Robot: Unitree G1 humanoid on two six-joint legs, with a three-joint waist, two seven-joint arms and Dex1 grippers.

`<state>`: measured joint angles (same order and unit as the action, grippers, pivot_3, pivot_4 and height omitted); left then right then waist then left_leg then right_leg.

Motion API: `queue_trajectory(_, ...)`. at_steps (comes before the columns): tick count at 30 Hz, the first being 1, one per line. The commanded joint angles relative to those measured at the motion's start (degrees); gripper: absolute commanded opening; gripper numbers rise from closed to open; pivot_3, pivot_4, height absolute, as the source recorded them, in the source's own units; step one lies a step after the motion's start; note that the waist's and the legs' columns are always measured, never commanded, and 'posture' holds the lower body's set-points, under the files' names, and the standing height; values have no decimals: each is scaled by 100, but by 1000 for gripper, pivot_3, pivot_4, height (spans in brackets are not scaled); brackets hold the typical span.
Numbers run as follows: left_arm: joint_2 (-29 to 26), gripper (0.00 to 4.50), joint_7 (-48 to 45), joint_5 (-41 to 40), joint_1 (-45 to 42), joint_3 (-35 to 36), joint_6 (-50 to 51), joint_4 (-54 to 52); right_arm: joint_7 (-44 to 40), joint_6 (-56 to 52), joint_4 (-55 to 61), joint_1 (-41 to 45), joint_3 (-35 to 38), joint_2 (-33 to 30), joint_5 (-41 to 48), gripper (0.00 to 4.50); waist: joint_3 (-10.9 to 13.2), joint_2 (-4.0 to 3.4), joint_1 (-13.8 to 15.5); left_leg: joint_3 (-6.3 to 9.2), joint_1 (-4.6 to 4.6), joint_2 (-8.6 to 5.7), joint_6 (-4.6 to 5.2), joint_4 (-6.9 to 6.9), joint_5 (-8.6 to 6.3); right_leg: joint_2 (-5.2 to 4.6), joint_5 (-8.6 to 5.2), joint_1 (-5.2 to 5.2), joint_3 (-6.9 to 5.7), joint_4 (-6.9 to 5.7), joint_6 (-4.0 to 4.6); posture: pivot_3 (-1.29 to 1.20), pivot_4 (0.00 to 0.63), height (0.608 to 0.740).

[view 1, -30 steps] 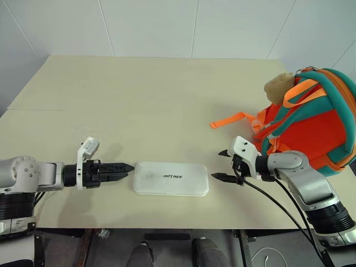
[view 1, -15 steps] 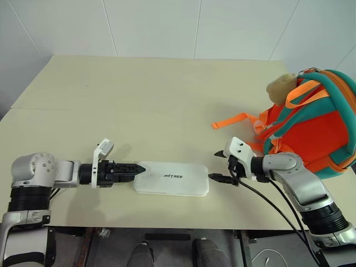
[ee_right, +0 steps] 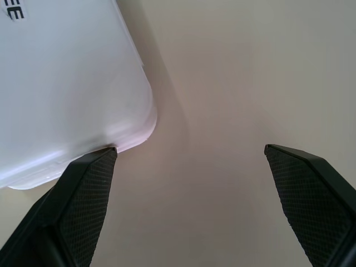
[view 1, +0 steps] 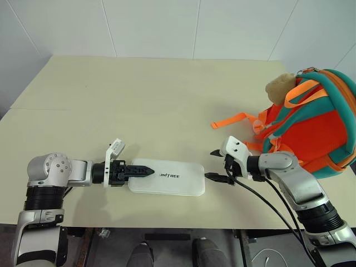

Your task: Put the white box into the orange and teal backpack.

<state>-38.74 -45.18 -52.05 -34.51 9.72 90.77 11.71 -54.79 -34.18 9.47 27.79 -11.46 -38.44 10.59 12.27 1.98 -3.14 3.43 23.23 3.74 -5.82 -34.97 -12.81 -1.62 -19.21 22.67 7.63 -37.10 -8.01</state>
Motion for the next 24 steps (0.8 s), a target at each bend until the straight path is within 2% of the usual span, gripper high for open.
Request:
queue_trajectory(1,-168,1421,50,182,50,-31,-155,-109,-25,59,210,-41,151,-141,41,4500,-1,1,-1,0,0,0,0,-1,0,0,0,0,0,0,0,0,150,740)
queue_trajectory(8,-400,1332,-170,248,96,-157,-454,-218,29,76,163,-62,275,-260,54,4500,-1,1,-29,0,-2,1,0,-5,0,0,2,-2,0,-1,-2,0,150,740)
queue_trajectory(16,-932,1332,-447,529,183,-923,-838,-408,113,-41,293,-204,517,-456,97,4500,-2,4,-20,-1,-3,1,0,-1,-1,0,1,-4,1,7,-1,0,150,740)
queue_trajectory(19,-1105,1332,-536,636,127,-1141,-994,-398,228,-197,470,-344,837,-518,216,4500,-3,5,-21,-1,-4,0,0,-2,-1,0,1,-4,1,7,0,0,150,740)
queue_trajectory(24,-1184,1332,-568,517,50,-1061,-1062,-426,597,-849,1119,-716,1901,-382,907,4500,-4,7,-24,-1,-4,1,1,-2,-2,0,1,-7,2,8,0,0,150,740)
